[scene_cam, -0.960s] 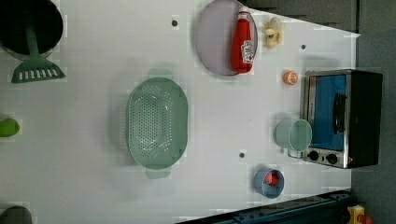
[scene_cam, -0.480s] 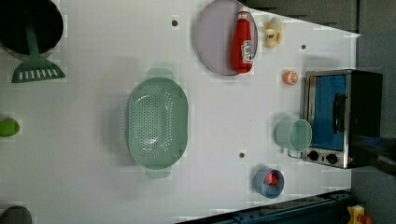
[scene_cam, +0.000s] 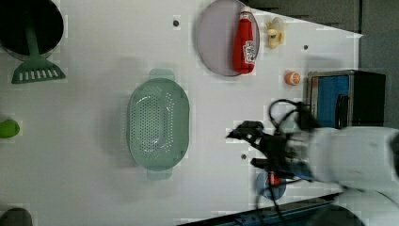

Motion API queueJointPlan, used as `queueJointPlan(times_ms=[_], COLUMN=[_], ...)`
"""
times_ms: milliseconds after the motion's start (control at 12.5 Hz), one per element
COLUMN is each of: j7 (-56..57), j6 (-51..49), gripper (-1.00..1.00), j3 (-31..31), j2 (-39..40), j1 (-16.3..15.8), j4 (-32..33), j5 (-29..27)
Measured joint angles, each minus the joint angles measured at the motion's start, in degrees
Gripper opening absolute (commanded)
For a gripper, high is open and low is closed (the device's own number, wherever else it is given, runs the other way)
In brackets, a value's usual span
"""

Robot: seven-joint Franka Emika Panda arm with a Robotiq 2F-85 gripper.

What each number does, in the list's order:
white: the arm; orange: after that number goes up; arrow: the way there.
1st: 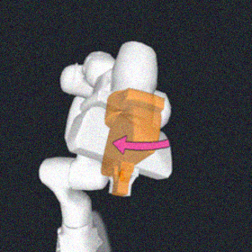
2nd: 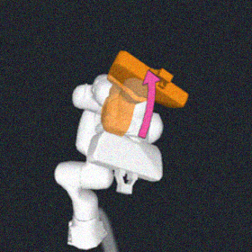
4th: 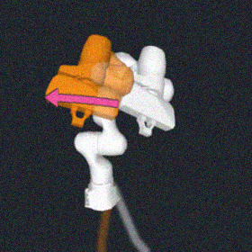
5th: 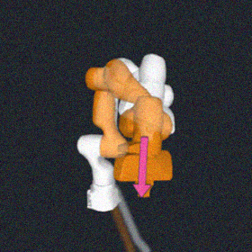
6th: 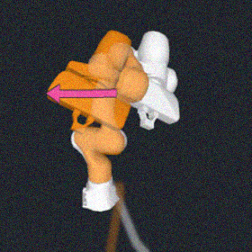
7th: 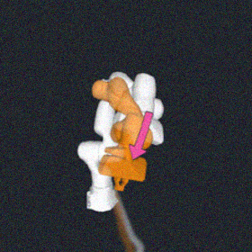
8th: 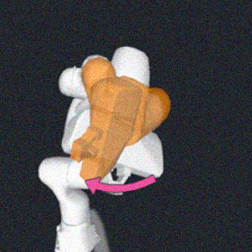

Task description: Drag strainer left to right.

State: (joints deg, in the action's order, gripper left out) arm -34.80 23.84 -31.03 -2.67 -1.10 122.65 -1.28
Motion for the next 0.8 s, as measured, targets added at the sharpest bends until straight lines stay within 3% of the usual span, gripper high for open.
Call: queueJointPlan(times_ms=[400,800], j7=[-21.49,-32.62], j6=[13.01,24.84], gripper=[1.00,1.00], j3=[-4.31,-3.55], j2=[14.88,30.90], j1=[0.36,0.14], j4=[-0.90,-0.22], j5=[1.67,8.59])
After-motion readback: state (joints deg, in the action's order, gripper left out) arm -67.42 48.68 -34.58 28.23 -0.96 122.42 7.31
